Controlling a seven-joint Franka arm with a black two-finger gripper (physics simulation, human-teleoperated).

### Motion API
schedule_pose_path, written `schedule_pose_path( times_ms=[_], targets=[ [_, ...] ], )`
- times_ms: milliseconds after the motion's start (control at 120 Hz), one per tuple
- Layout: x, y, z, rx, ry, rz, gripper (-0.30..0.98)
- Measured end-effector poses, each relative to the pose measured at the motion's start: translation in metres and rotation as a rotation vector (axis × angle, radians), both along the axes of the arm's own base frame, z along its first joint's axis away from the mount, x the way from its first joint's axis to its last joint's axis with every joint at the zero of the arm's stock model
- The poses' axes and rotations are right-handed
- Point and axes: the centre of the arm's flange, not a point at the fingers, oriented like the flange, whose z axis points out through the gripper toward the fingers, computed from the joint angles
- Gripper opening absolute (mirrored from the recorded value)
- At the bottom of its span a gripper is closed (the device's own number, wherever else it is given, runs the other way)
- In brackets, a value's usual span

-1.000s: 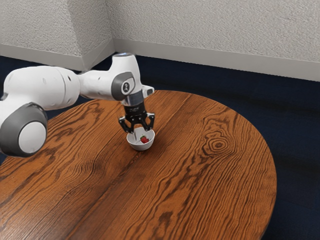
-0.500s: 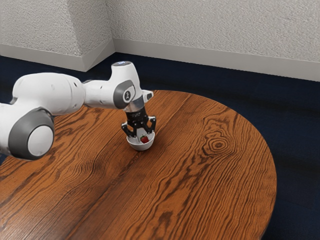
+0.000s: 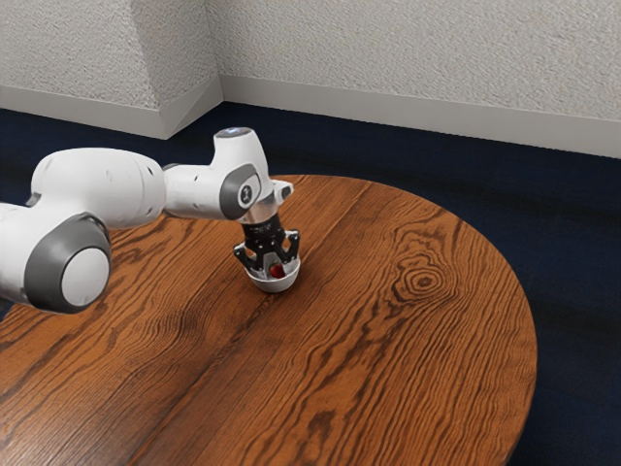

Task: Take strawberry from the bowl

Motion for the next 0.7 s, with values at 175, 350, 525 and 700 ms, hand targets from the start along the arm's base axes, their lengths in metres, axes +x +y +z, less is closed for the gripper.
schedule_pose_path(
  times_ms=[175,350,525,700],
  targets=[
    [0.002,0.008,-0.001,0.012,-0.012,0.013,0.2],
    [0.003,0.008,-0.007,0.009,-0.016,0.022,0.32],
    [0.003,0.01,-0.007,0.003,-0.02,0.03,0.33],
    [0.002,0.013,-0.006,0.008,-0.017,0.029,0.26]
  ],
)
